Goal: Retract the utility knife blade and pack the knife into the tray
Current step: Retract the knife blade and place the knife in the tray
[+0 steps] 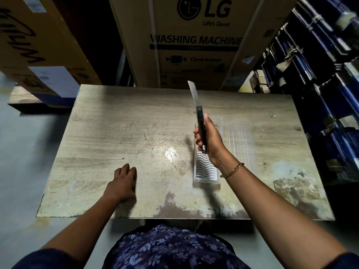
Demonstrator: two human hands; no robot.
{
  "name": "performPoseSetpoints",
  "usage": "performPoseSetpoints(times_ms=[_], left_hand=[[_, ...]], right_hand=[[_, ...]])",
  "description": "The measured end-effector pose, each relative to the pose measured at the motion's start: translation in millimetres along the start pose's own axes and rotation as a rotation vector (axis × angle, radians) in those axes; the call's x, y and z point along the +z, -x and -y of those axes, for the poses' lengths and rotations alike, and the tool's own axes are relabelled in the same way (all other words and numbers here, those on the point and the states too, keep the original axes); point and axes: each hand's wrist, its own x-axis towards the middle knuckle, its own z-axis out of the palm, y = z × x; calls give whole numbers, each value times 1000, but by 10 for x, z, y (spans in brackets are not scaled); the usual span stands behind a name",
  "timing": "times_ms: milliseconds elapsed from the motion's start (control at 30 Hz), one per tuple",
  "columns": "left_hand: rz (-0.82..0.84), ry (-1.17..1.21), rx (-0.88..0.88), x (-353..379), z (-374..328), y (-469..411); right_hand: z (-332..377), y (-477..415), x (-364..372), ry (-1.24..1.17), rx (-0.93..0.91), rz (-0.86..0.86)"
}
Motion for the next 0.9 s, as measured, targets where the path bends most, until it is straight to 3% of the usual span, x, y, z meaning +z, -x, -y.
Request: performPoseSetpoints(times_ms=[167,900], left_hand=[[3,-16,6,-12,-12,-10],[2,-43,20,-25,-9,-17]], right_hand=[[132,-38,-39,-1,-11,-70],[223,68,-132,-78,-96,50]])
